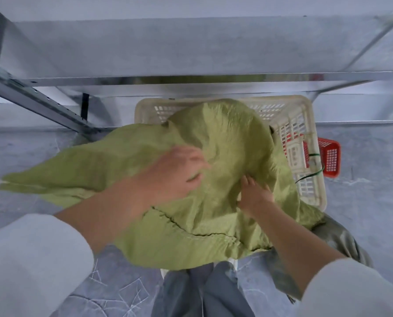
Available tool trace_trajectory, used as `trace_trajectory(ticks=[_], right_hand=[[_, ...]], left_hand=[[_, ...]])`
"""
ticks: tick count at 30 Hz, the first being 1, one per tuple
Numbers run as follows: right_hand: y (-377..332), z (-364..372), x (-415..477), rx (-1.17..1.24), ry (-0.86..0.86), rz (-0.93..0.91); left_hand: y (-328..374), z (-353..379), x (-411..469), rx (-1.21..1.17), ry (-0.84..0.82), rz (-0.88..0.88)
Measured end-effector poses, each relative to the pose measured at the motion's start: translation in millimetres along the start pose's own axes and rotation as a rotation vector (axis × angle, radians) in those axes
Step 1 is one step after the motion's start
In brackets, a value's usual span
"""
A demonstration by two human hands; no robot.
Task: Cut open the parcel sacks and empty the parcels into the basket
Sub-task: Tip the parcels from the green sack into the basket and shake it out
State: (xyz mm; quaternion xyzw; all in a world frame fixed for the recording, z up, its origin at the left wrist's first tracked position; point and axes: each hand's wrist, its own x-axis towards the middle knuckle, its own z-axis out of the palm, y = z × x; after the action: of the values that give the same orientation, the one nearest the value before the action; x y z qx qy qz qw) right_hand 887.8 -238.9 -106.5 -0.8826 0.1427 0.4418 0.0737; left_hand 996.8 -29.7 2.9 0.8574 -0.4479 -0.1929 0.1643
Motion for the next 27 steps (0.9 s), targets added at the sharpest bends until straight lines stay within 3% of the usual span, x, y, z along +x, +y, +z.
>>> trace_trajectory(ticks=[4,9,11,14,19,22,25,27], right_hand=[[-9.6,6.4,-9.5,0.125,0.045,-0.043],[3.4,58.8,-45.0,0.284,0.482,-0.065],[6.3,88.2,-52.3,0.271,0.404,-0.125],[0.7,124.2,-53.9,0.389,0.128,-0.063],[2.7,122.2,-30.8,0.538,-0.033,-0.043],[17.3,121.7,-34.4,0.304,-0.082,-0.158],[27.6,123.8,-39.6,-0.156,0.069,-0.195],[33.1,120.2,-41.1,-0.234,0.177,-0.172]], left_hand=[[4.6,49.3,-26.4,0.288,-0.318,0.045],[-8.7,66.2,-26.0,0.477,-0.398,0.044],[-15.9,63.2,-14.2,0.511,-0.391,0.05],[-24.4,64.5,4.1,0.484,-0.421,0.059],[-34.4,71.2,25.4,0.387,-0.461,0.054],[-36.4,74.7,22.9,0.368,-0.451,0.061],[-34.1,76.3,21.0,0.388,-0.454,0.059],[-34.0,74.2,22.4,0.447,-0.447,0.078]])
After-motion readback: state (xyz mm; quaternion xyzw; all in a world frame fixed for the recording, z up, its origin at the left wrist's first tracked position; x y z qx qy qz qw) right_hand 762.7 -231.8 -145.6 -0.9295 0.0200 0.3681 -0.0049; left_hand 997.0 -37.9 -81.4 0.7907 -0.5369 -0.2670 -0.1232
